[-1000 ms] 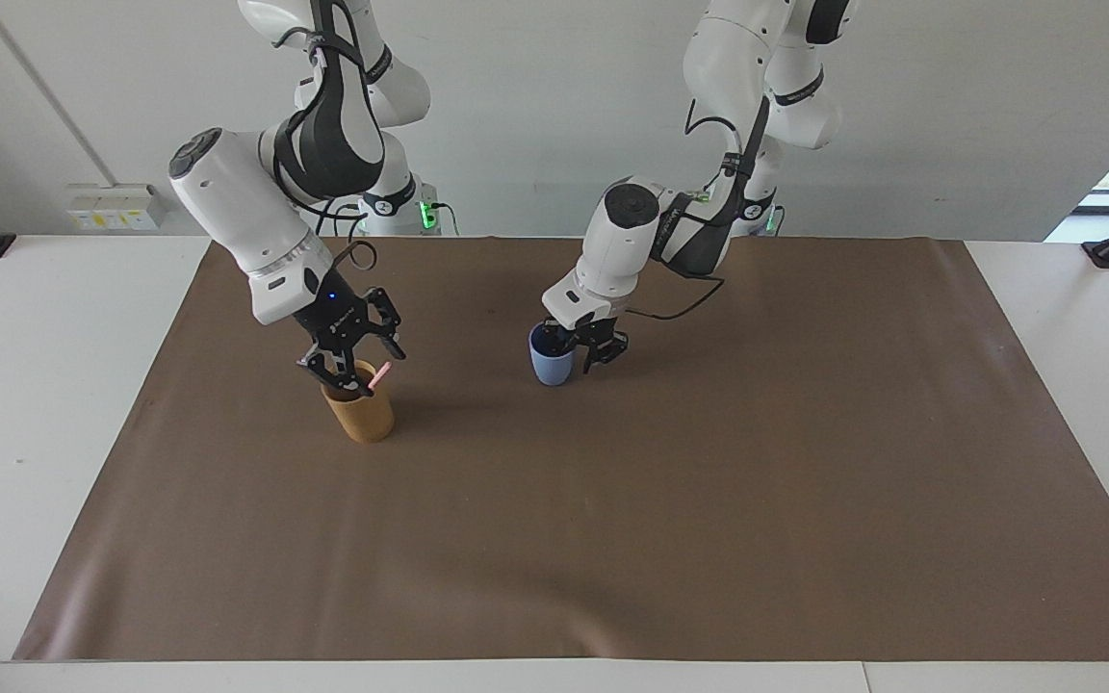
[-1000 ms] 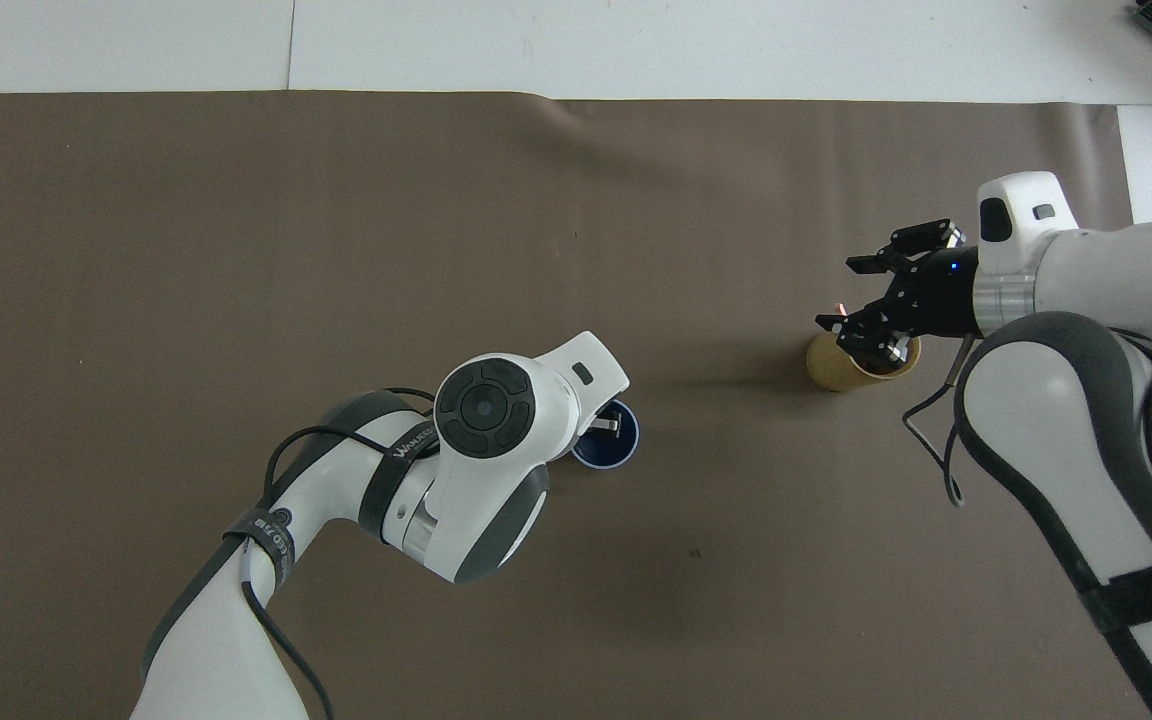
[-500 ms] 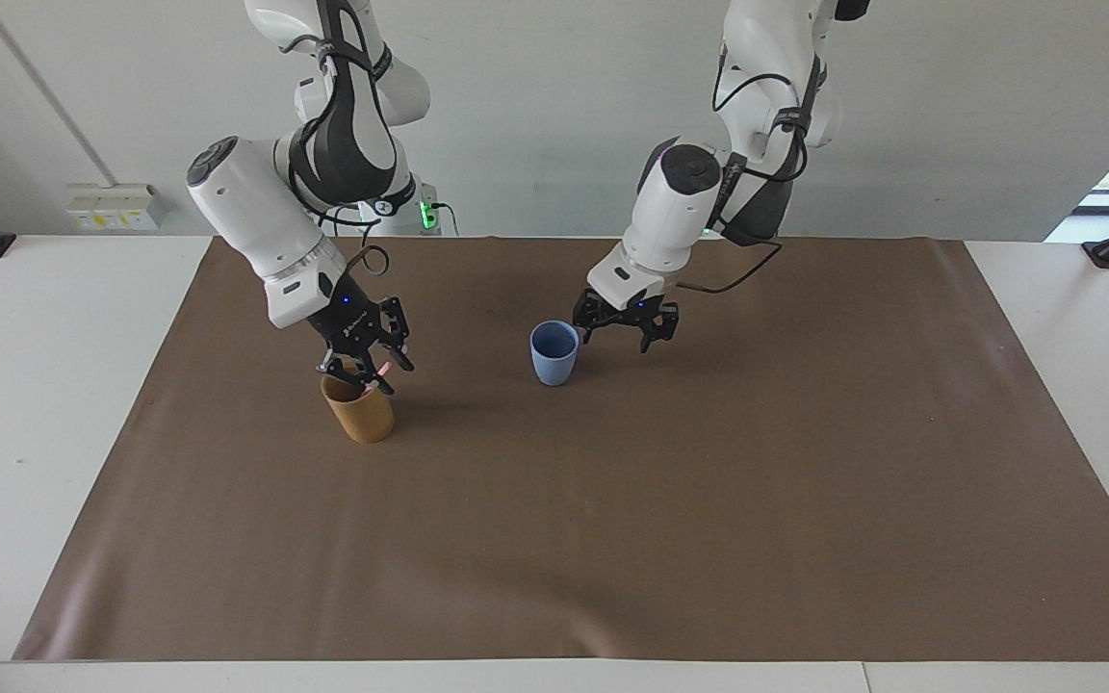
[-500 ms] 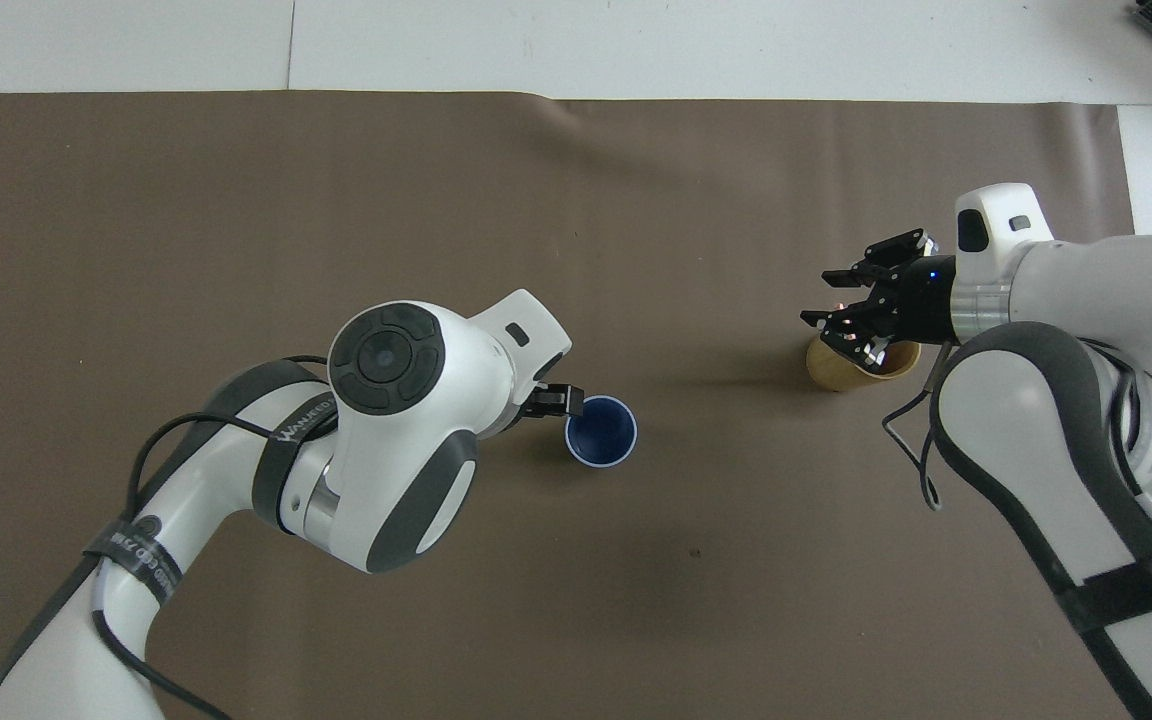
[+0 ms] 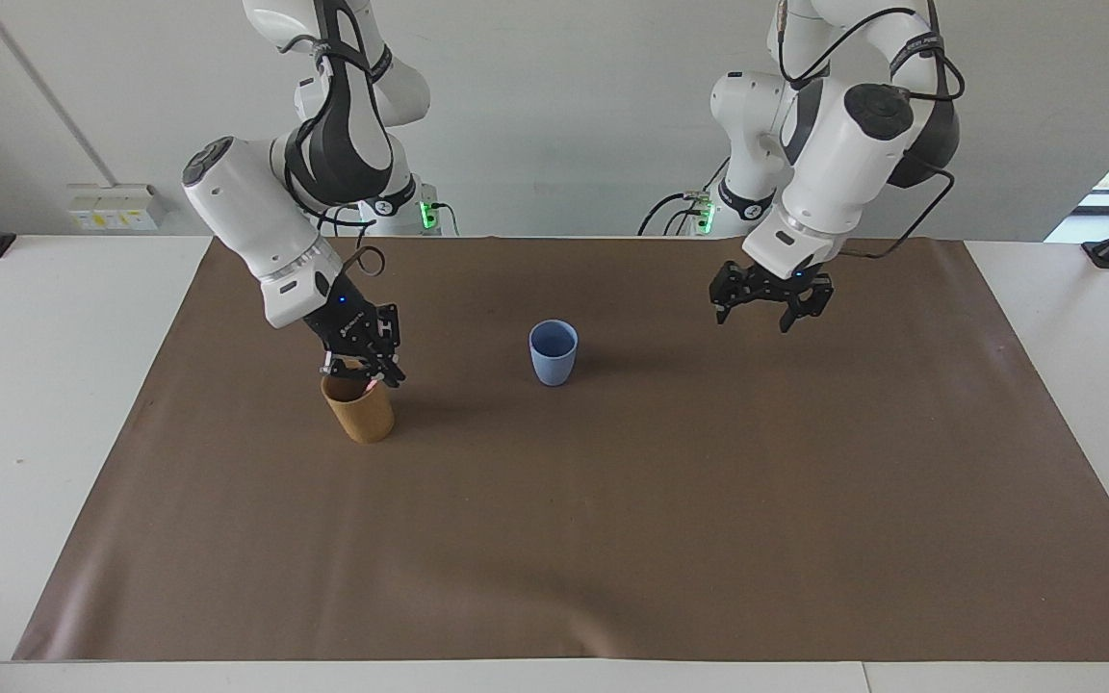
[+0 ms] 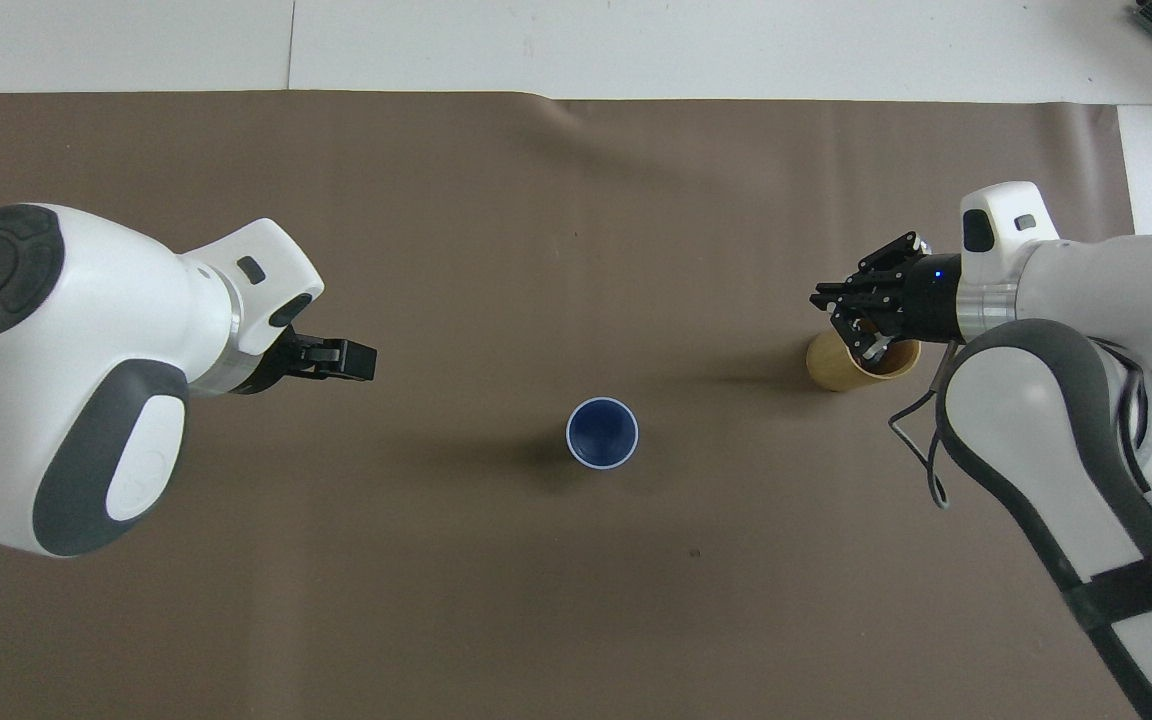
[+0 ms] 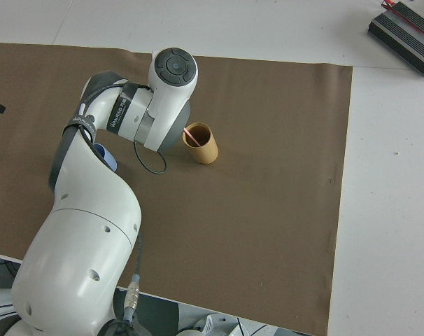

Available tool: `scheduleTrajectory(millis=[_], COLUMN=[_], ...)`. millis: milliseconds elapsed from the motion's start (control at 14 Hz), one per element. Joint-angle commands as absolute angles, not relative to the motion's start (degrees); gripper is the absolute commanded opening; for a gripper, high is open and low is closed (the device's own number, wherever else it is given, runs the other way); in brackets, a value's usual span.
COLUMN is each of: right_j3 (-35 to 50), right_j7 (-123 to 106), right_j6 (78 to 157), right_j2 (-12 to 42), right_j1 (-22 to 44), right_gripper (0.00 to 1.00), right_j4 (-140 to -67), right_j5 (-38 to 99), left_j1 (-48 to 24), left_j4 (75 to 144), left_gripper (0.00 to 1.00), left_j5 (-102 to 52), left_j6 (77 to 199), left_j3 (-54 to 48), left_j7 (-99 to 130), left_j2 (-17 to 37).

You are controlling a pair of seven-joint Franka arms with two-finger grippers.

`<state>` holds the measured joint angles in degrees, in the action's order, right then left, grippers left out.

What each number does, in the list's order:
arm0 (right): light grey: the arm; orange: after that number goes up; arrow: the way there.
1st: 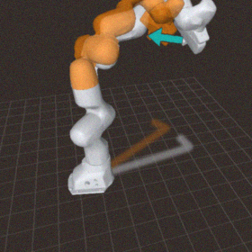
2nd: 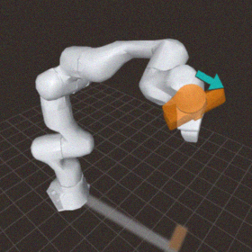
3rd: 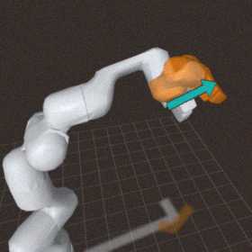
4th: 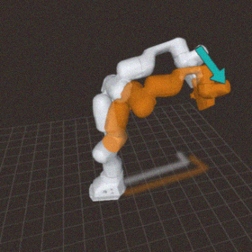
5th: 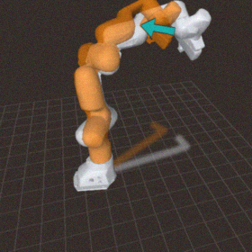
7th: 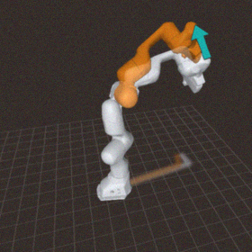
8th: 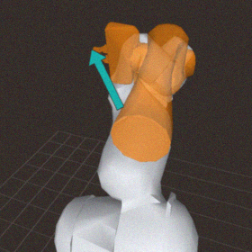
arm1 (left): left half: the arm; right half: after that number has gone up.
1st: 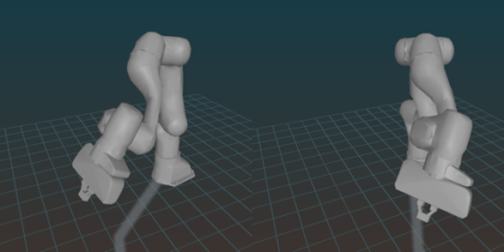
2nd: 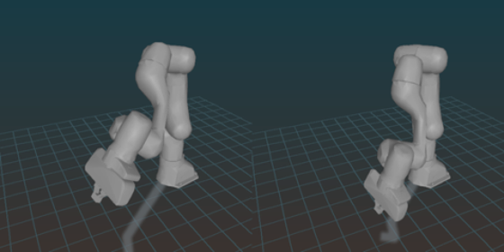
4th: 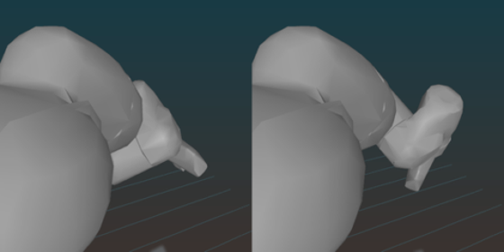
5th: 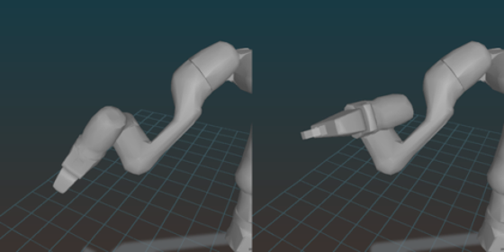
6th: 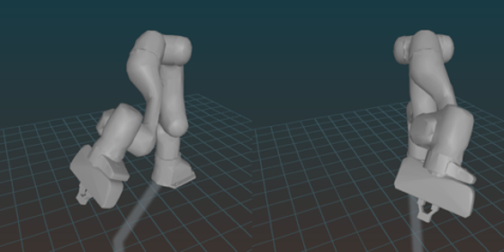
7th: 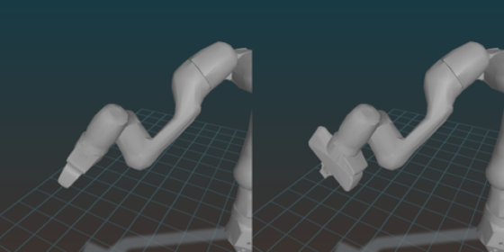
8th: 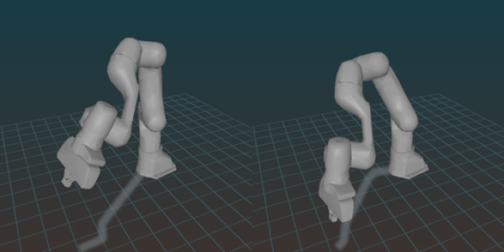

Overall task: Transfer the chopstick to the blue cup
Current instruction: 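Release the blue cup and withdraw the left gripper while the right gripper grasps the straw, then lift the pink straw from the yellow cup with the right gripper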

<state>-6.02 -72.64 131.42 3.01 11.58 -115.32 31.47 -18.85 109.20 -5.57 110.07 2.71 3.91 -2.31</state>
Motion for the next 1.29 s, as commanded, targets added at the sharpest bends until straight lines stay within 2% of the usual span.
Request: scheduleTrajectory(millis=[0,214,500,714,1000,1214], right_j3=[-5.89,-6.41,-6.42,-6.50,-5.02,0.51], right_j7=[-73.31,-66.55,-61.71,-57.59,-47.66,-40.63], right_j6=[127.73,120.17,114.89,108.39,107.75,113.18], right_j2=[2.29,1.32,-1.49,-1.85,-2.11,-2.28], right_j1=[11.07,10.64,10.11,10.11,11.77,13.70], right_gripper=[0.00,0.00,0.00,0.00,0.00,0.00], right_j4=[-113.04,-109.61,-106.62,-100.57,-96.77,-97.03], right_j5=[33.40,30.16,29.62,30.50,30.85,30.07], left_j1=[-15.22,-12.14,-8.88,-8.88,-8.97,-8.96], left_j4=[103.30,97.31,92.65,89.92,90.17,90.35], left_gripper=[1.00,1.00,1.00,1.00,1.00,1.00], left_j5=[-4.40,-4.39,-3.17,-0.97,-1.32,-1.32], left_j6=[103.65,98.28,93.09,89.83,90.44,90.09], left_j3=[2.02,2.02,1.93,2.02,2.02,2.02], left_j7=[0.00,-2.80,-6.24,-7.12,-6.86,-6.77], left_j2=[-2.38,-1.50,-1.23,-0.35,-0.70,-0.88])
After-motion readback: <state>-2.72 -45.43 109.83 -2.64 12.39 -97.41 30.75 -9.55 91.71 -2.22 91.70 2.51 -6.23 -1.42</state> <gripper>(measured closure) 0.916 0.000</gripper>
